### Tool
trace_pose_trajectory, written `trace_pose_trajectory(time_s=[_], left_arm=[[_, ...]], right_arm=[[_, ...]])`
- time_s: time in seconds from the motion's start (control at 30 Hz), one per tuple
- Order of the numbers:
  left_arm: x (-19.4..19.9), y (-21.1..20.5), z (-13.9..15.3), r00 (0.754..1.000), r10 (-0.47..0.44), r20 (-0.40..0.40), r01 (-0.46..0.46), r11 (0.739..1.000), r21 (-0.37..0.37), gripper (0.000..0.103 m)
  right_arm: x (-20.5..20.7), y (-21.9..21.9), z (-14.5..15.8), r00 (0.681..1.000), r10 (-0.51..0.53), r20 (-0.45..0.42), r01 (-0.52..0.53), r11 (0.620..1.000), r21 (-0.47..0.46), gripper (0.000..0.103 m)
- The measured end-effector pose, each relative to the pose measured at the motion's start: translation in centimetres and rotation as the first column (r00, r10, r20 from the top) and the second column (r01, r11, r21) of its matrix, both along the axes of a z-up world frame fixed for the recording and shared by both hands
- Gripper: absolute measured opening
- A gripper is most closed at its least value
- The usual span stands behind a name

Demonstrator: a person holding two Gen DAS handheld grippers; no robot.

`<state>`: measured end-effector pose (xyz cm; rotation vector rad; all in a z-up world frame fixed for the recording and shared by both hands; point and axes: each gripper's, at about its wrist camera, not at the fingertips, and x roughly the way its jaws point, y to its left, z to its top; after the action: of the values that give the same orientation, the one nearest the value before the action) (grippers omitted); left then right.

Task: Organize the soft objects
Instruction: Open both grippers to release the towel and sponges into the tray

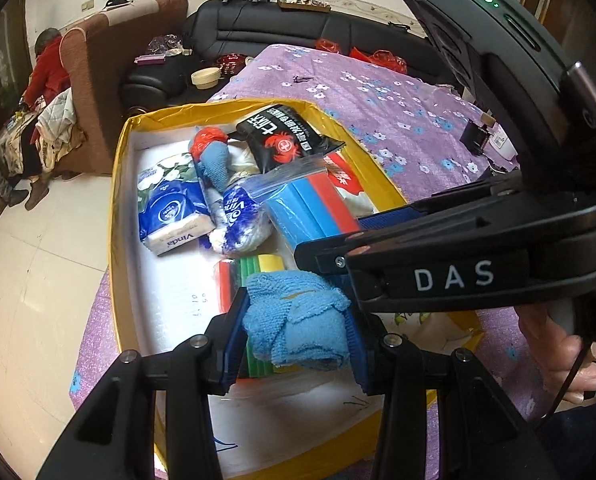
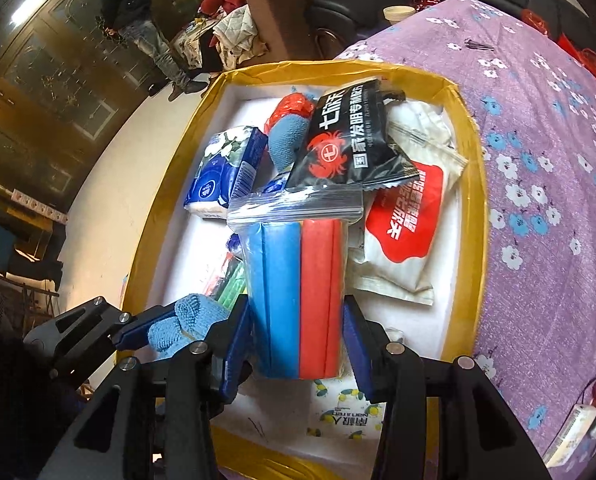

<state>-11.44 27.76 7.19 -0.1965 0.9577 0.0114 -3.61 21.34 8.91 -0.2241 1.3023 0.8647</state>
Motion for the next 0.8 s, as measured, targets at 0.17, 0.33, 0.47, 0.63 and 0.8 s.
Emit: trace_pose_trajectory(time_s=[0.17,0.33,0.47,0.63,0.8], left_arm=[[-0.1,-0.3,0.4,1.000,0.002,0.008,-0.002,1.000,-0.004,0.047],[-0.6,-0.7,1.3,0.999,0.017,0.038,-0.017,1.000,-0.011,0.057],[-1.0,-1.0,1.9,0.998,0.033,0.055,-0.033,0.999,-0.015,0.058],[-1.3,-2.0,2.4,0.997,0.045,0.065,-0.044,0.999,-0.017,0.058],[-1.2,-3.6,2.6,0.997,0.037,0.068,-0.035,0.999,-0.025,0.058]], right_arm=[[-0.6,-1.2,1.1,1.000,-0.007,0.018,0.006,1.000,0.014,0.051],[-0.9,-2.5,2.4,0.999,-0.025,0.044,0.024,0.999,0.030,0.052],[-1.1,-4.3,3.4,0.997,-0.056,0.051,0.053,0.997,0.055,0.052],[-1.3,-7.1,4.1,0.994,-0.101,0.047,0.098,0.992,0.078,0.052],[-1.7,-10.9,4.9,0.986,-0.160,0.041,0.156,0.983,0.097,0.052]])
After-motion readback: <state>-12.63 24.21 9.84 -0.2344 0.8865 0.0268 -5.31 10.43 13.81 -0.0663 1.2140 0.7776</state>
